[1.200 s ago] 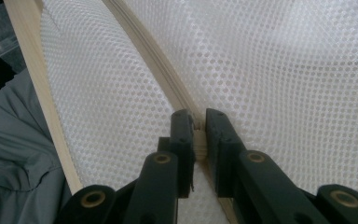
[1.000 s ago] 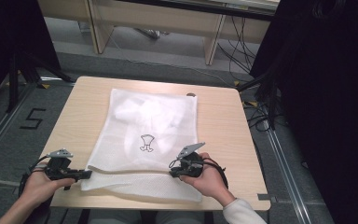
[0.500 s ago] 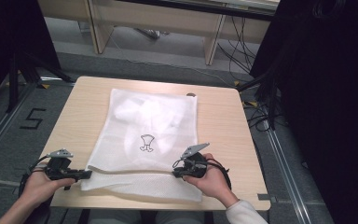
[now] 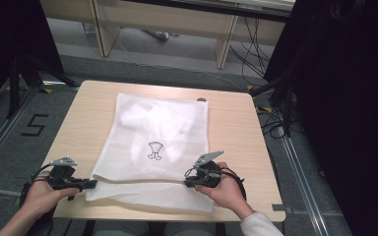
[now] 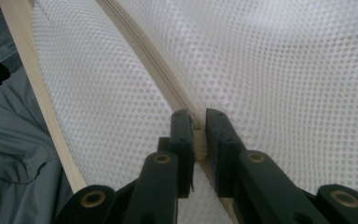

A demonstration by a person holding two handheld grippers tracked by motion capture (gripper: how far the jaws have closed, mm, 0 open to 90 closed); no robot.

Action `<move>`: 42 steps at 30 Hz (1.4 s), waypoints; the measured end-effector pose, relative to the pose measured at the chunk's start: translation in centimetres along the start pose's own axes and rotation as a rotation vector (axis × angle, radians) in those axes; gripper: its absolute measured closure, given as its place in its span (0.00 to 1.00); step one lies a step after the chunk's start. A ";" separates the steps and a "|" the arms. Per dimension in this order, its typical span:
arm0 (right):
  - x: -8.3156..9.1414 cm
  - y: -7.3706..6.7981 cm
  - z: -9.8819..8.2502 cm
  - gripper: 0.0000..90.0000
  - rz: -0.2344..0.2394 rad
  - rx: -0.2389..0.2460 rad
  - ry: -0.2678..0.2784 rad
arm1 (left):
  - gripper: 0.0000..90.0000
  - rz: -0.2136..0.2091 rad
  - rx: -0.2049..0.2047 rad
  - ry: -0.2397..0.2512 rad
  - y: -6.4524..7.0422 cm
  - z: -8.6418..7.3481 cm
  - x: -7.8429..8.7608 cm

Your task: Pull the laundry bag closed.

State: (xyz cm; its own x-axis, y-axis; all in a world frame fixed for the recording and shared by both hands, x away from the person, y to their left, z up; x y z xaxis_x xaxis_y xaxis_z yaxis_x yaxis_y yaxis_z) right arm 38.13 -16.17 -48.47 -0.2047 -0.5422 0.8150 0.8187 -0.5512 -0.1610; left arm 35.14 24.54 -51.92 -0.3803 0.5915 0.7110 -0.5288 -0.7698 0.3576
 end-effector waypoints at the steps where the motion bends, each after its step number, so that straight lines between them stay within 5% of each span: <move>1: 0.0 0.1 0.0 0.92 0.003 -0.001 0.000 | 0.95 0.001 -0.002 -0.001 0.0 0.0 0.0; 21: 0.7 0.7 -1.1 0.92 -0.008 -0.016 0.011 | 0.95 0.001 -0.001 -0.002 0.0 0.0 0.0; 25: 1.2 0.8 -1.4 0.92 -0.022 -0.058 -0.015 | 0.95 0.004 -0.001 -0.003 -0.1 0.0 0.0; 26: 0.9 1.0 -1.5 0.92 -0.036 -0.043 0.017 | 0.95 0.003 0.001 -0.002 -0.1 0.0 0.0; 30: 1.3 1.2 -1.7 0.92 -0.006 -0.021 -0.001 | 0.95 0.001 0.002 -0.001 -0.1 0.0 0.0; 36: 1.8 1.4 -2.2 0.92 -0.030 -0.064 -0.021 | 0.95 0.003 0.000 -0.002 -0.1 0.0 0.0; 39: 1.6 1.6 -2.5 0.92 -0.032 -0.062 0.020 | 0.95 0.003 0.003 -0.001 -0.1 0.0 0.0; 42: 2.1 1.7 -2.7 0.92 -0.029 -0.057 -0.009 | 0.95 0.002 0.001 -0.002 -0.1 0.0 0.0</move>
State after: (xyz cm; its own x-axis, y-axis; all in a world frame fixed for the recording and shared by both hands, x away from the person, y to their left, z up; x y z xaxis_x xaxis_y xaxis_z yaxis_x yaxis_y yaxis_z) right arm 37.69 -19.96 -48.53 -0.2227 -0.5195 0.8249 0.7804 -0.6022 -0.1686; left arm 35.18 24.57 -51.97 -0.3802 0.5895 0.7127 -0.5269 -0.7714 0.3570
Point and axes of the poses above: each handheld gripper's, and its own axes: x roughly backward along the jaws, z roughly out of its top, y roughly to its right, the point moved 3 cm from there along -x, roughly forward along the jaws, and after that the axes turned 2 degrees about -y, right-handed, at the moved point
